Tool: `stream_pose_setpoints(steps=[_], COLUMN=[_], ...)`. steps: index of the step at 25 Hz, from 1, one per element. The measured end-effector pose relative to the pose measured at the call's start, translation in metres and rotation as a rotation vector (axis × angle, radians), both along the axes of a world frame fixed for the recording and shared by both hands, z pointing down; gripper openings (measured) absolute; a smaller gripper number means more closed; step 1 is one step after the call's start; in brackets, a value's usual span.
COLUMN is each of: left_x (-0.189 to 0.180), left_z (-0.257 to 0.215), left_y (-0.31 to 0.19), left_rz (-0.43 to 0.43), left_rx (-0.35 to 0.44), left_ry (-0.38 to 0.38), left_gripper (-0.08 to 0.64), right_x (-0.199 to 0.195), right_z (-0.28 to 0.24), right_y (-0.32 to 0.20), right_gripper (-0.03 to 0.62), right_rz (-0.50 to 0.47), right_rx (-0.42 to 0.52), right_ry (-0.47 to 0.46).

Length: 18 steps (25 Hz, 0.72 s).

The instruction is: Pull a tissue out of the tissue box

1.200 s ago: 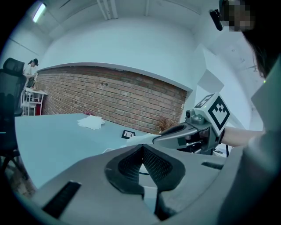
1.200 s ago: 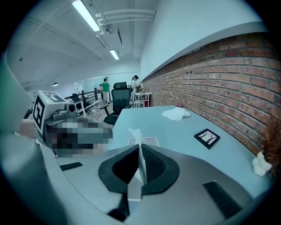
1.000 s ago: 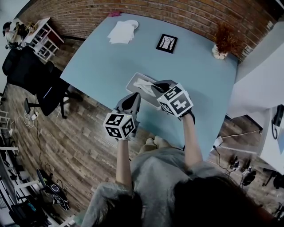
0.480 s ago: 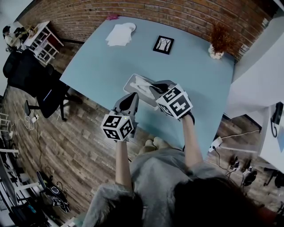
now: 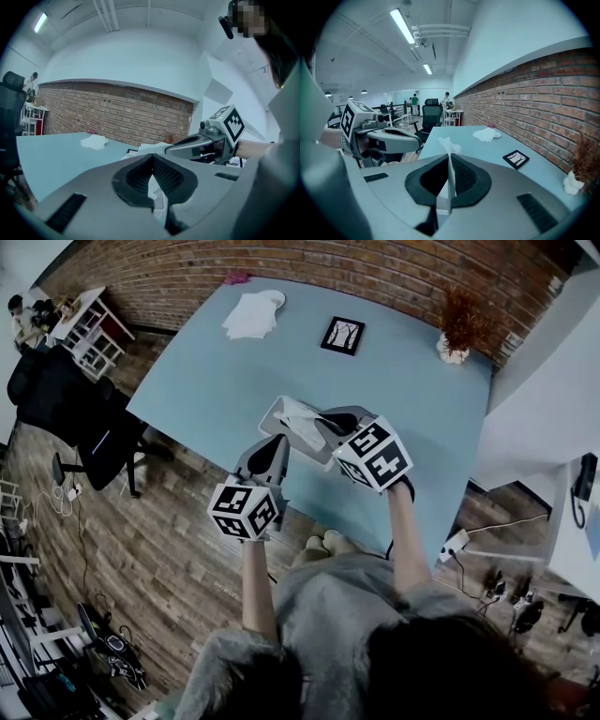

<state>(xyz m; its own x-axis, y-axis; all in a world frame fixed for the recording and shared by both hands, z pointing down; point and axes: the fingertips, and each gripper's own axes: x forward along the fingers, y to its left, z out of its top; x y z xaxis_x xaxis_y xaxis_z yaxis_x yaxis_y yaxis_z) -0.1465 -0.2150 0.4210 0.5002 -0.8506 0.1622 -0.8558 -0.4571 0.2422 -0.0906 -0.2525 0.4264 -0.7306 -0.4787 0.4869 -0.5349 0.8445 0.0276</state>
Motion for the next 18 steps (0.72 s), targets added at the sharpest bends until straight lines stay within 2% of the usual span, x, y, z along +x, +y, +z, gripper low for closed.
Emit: stream_pose_setpoints(steps=[18], left_x=[-0.004], left_z=[-0.021], left_y=[0.024], left_rz=[0.013], left_rx=[0.077], left_ry=[0.020], left_gripper=[0.003], right_x=[0.009], right_z=[-0.026], right_y=[0.032], right_gripper=[0.002], right_rz=[-0.063], right_rx=[0.106], right_ry=[-0.118])
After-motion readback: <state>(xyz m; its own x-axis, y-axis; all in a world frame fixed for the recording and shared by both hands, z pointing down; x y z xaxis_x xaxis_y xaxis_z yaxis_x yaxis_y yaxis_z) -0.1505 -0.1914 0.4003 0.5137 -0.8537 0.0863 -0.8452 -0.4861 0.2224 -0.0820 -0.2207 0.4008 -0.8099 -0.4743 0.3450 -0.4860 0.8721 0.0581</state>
